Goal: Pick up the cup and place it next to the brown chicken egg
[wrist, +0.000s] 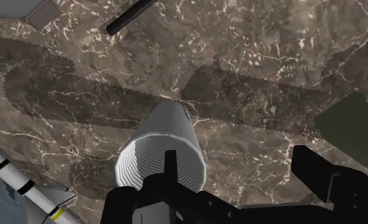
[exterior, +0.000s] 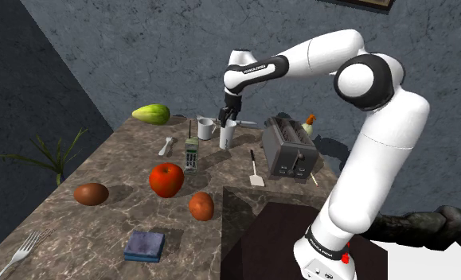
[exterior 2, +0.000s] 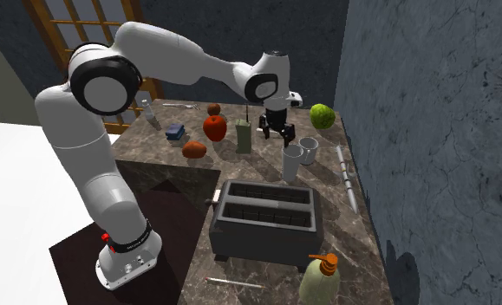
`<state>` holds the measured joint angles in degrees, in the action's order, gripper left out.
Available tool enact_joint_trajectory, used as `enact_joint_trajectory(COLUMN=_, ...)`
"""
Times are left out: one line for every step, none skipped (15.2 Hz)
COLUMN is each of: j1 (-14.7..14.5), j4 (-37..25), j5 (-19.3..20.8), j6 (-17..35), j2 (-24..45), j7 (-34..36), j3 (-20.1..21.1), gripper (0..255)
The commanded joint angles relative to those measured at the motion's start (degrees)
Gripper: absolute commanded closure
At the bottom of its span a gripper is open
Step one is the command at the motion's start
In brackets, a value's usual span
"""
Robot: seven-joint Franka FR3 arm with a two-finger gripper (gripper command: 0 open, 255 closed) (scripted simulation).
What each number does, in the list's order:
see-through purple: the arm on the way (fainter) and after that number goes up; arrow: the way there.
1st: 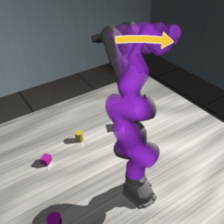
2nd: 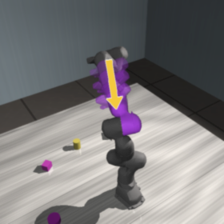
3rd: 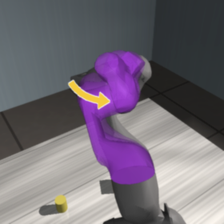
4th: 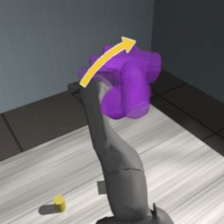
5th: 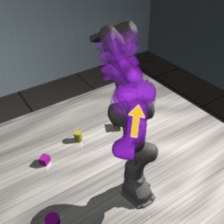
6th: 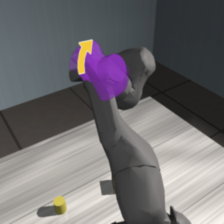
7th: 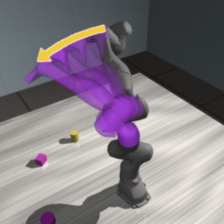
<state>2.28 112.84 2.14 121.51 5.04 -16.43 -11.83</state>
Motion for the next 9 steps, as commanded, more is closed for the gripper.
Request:
enact_joint_trajectory(j1=0.48, j4=-3.32, j5=-0.46, j6=0.71, j2=4.04, j7=-0.76, j3=-0.29, gripper=0)
enact_joint_trajectory(j1=0.74, j4=-5.23, j5=-0.75, j6=1.01, j2=6.28, j7=-1.09, j3=-0.36, gripper=0)
enact_joint_trajectory(j1=0.83, j4=-5.79, j5=-0.83, j6=1.08, j2=6.92, j7=-1.18, j3=-0.36, gripper=0)
enact_joint_trajectory(j1=0.88, j4=-5.45, j5=-0.91, j6=1.76, j2=7.26, j7=-1.23, j3=-0.36, gripper=0)
enact_joint_trajectory(j1=0.93, j4=-5.12, j5=-0.98, j6=2.43, j2=7.61, j7=-1.28, j3=-0.35, gripper=0)
enact_joint_trajectory(j1=0.97, j4=-4.8, j5=-1.07, j6=3.1, j2=7.96, j7=-1.34, j3=-0.35, gripper=0)
enact_joint_trajectory(j1=1.02, j4=-4.5, j5=-1.15, j6=3.77, j2=8.33, j7=-1.39, j3=-0.34, gripper=0)
enact_joint_trajectory(j1=1.07, j4=-4.21, j5=-1.24, j6=4.43, j2=8.71, j7=-1.45, j3=-0.33, gripper=0)
enact_joint_trajectory(j1=1.12, j4=-3.94, j5=-1.32, j6=5.09, j2=9.1, j7=-1.51, j3=-0.31, gripper=0)
